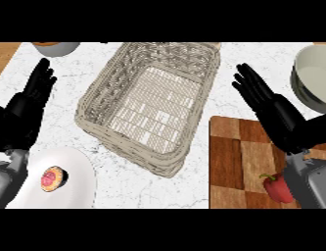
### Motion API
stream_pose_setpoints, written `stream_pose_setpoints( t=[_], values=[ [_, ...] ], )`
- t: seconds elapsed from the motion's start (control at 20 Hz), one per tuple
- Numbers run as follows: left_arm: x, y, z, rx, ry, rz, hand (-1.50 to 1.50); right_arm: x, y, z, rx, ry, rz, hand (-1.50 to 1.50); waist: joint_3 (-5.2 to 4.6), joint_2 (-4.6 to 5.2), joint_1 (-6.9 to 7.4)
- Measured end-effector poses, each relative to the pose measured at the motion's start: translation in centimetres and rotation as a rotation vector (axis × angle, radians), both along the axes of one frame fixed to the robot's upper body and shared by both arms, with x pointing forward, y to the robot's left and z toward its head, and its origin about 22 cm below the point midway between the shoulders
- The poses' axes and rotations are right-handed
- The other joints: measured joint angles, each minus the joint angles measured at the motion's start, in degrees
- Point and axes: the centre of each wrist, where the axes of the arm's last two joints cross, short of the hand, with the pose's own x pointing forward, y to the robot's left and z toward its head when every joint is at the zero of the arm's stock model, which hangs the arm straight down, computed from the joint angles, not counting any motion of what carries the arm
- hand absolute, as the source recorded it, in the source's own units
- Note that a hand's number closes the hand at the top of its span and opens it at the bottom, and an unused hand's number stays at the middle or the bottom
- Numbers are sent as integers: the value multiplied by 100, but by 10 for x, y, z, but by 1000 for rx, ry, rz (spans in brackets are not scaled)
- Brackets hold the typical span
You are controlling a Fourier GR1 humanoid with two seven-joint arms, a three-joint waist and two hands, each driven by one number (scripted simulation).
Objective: Pick the bell pepper from the cutting board and place it in the basket
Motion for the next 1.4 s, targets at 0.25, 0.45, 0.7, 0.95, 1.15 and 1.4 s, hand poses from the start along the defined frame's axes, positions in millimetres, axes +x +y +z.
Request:
stream_pose_setpoints(
  t=[0.25,0.45,0.7,0.95,1.15,1.4],
  values=[
    [-9,3,-5,33,-30,-88,0,-5,-36,12,-111,-122,148,150,-17,39,-185],
    [-13,-7,-14,35,-30,-191,0,-19,-32,23,-185,-314,424,-150,-12,33,-285],
    [-21,-2,-21,28,-26,-229,0,-64,-22,-13,-258,-462,513,-150,-6,1,-405],
    [-22,11,-30,29,-14,-230,0,-96,-24,-17,-475,-610,366,-150,-23,-14,-508],
    [-25,14,-36,31,-13,-229,0,-111,-34,7,-673,-734,191,-150,-35,-27,-558],
    [-27,17,-34,30,-11,-237,0,-130,-52,48,-1017,-763,106,-150,-51,-34,-556]
  ],
)
